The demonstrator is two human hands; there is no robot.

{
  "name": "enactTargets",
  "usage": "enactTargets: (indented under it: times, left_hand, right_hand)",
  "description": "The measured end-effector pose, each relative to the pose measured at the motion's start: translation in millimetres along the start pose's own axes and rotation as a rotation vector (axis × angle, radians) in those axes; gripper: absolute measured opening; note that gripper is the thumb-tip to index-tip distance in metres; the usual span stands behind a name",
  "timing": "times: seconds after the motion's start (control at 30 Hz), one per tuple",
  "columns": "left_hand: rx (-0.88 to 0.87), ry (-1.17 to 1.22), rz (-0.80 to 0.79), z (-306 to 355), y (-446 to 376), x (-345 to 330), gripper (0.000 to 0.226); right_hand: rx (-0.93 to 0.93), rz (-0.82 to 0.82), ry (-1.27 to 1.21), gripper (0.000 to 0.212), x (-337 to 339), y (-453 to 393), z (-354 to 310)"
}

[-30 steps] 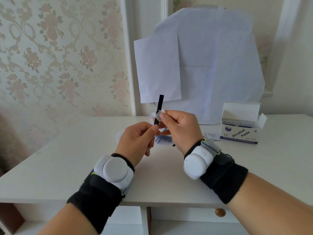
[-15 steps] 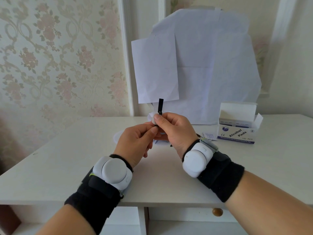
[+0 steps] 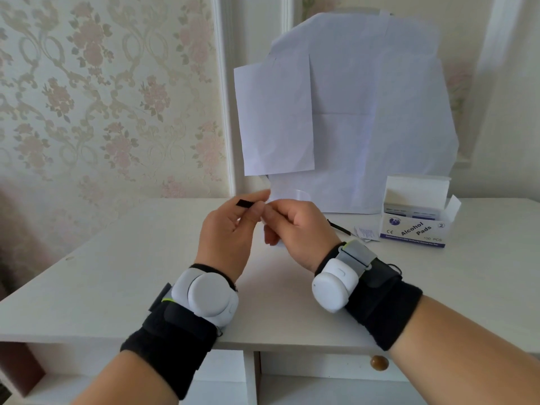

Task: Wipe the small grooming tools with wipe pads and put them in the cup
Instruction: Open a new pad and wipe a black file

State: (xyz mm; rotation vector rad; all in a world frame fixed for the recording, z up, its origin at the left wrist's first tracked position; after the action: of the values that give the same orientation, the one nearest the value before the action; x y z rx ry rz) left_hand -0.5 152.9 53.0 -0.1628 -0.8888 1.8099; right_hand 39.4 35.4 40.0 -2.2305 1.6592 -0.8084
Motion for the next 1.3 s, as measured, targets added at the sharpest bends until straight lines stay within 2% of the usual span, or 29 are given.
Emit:
enactTargets:
  times: [0.1, 0.2, 0.3, 0.37, 0.47, 0.57, 0.63, 0.77, 1.0, 1.13, 1.3]
  left_hand:
    - [0.048, 0.007, 0.012, -6.9, -0.8, 1.9, 0.02]
    - [0.071, -0.069, 0.06, -7.6, -0.5, 7.7, 0.018]
    - [0.064, -0.148, 0.113, -4.0, 1.4, 12.7, 0.022]
    - [0.053, -0.185, 0.136, -1.7, 2.2, 13.7, 0.017]
    - [0.033, -0.228, 0.147, 0.3, 2.2, 12.9, 0.018]
    - [0.04, -0.258, 0.146, -0.2, 1.4, 13.3, 0.034]
    - [0.081, -0.251, 0.16, -2.3, 2.0, 17.3, 0.032]
    - [0.14, -0.224, 0.231, -3.9, 4.4, 28.4, 0.031]
    - [0.206, -0.128, 0.293, -15.1, 5.5, 39.0, 0.025]
    - [0.193, -0.01, 0.205, -19.3, 2.4, 29.3, 0.018]
    - [0.135, 0.04, 0.042, -12.8, 2.4, 8.2, 0.017]
  right_hand:
    - [0.003, 0.026, -0.013, 0.038, 5.2, -1.7, 1.3]
    - [0.026, 0.034, 0.105, 0.028, 5.1, -1.5, 0.1]
    - [0.187, 0.053, 0.476, 0.023, -0.8, 0.9, -15.5]
    - [0.339, 0.147, 0.678, 0.022, -3.0, 5.5, -34.9]
    - [0.419, 0.217, 0.753, 0.021, -1.9, 10.9, -48.8]
    - [0.4, 0.193, 0.77, 0.026, -2.0, 10.9, -45.5]
    - [0.39, 0.166, 0.785, 0.03, -3.9, 10.7, -45.6]
    - [0.296, 0.077, 0.704, 0.036, -8.2, 6.6, -36.7]
    - [-0.054, -0.047, 0.224, 0.03, -5.3, 5.0, -1.6]
    - [-0.104, -0.073, 0.043, 0.025, -8.2, 5.6, 7.1]
    - [-0.092, -0.057, -0.015, 0.022, -7.3, 4.7, 6.0]
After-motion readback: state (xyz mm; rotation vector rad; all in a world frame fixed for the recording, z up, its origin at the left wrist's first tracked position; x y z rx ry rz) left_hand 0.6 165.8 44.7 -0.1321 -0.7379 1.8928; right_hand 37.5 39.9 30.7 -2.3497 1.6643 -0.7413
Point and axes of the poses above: each hand's wrist, its own y-axis away from the middle knuckle, its own x-axis out of the back of the hand, z = x × y, the point moved 10 cm from there along -y, towards the middle knuckle, and after that the axes turned 8 degrees about -y, right-handed, at the moved point
